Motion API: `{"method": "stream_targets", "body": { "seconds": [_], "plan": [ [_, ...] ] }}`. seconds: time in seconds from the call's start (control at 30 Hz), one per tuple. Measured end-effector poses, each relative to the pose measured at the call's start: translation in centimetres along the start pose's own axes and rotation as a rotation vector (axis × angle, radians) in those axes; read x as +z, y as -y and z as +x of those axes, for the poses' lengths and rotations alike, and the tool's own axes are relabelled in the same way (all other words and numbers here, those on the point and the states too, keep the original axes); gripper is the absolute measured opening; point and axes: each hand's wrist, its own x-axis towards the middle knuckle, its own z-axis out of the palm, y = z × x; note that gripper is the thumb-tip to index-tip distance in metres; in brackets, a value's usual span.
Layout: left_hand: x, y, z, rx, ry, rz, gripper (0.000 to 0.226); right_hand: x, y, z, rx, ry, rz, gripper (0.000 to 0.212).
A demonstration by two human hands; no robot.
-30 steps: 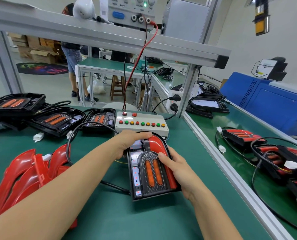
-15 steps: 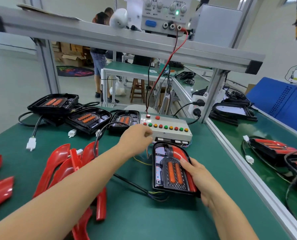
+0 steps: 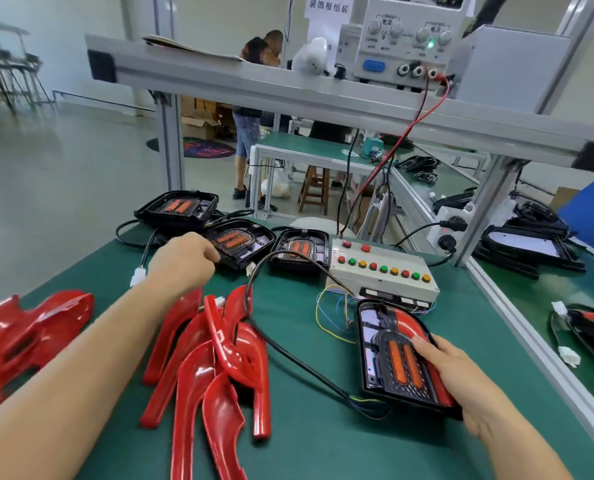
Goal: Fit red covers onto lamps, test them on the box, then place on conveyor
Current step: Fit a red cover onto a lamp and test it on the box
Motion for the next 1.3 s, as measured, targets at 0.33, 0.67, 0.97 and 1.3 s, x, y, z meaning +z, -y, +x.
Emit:
{"method": "stream_targets", "body": {
  "seconds": [0.33,0.67,0.97,1.3],
  "plan": [
    [-5.1,8.6,-2.0,-0.178,0.023,0.09,0.025,0.4,0.4,-0.2,-0.015,-0.037,-0.074,0.013],
    [-2.4,17.5,-5.8,-0.363,-0.098,0.236,0.106,0.4,0.5,-0.3,-0.029,-0.047,-0.101,0.013],
    [-0.2,12.5,-6.1,-0.324,-0.296,0.296,0.049,0.6,0.7,-0.3,-0.023,-0.061,-0.1,0.011],
    [0.6,7.9,-3.8,-0.274,-0.191,0.162,0.033,0.8,1.1,-0.7,0.005,-0.069,-0.095,0.011]
  ]
}}
